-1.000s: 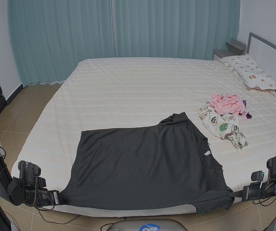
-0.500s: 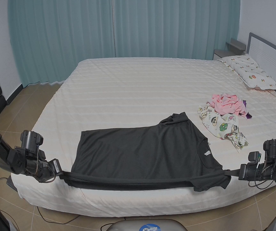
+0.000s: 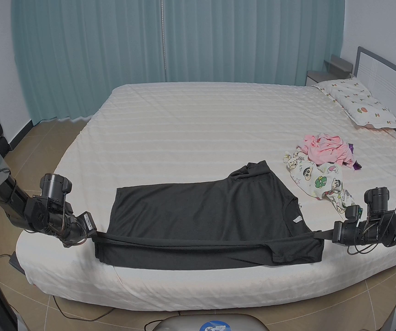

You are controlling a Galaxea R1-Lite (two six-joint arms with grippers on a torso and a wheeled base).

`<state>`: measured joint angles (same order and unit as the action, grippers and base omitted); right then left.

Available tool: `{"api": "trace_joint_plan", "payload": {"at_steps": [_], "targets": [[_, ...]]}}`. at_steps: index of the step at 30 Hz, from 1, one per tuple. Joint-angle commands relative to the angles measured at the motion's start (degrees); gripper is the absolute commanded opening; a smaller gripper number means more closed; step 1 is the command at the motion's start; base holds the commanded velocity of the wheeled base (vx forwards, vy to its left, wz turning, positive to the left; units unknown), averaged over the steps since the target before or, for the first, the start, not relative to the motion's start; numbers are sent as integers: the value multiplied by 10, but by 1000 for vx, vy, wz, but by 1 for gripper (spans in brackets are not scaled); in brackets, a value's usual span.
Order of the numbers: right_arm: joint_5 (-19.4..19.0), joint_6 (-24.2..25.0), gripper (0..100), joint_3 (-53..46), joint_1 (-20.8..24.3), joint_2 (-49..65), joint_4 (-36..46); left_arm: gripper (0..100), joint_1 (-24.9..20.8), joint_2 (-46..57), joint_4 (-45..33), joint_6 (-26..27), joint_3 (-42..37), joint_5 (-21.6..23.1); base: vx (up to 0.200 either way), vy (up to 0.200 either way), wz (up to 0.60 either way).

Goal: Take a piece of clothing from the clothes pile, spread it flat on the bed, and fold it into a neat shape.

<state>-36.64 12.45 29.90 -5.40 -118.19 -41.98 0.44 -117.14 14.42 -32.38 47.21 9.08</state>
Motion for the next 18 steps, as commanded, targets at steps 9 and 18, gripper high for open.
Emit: {"api": "trace_joint_plan", "payload": {"at_steps": [9, 18], "targets": [[2, 47, 0, 109, 26, -71, -6, 0, -3, -105, -41, -21, 115, 0, 0, 0, 0], [3, 51, 0, 117, 30, -79, -54, 0, -4, -101, -55, -32, 123, 0, 0, 0, 0]]}}
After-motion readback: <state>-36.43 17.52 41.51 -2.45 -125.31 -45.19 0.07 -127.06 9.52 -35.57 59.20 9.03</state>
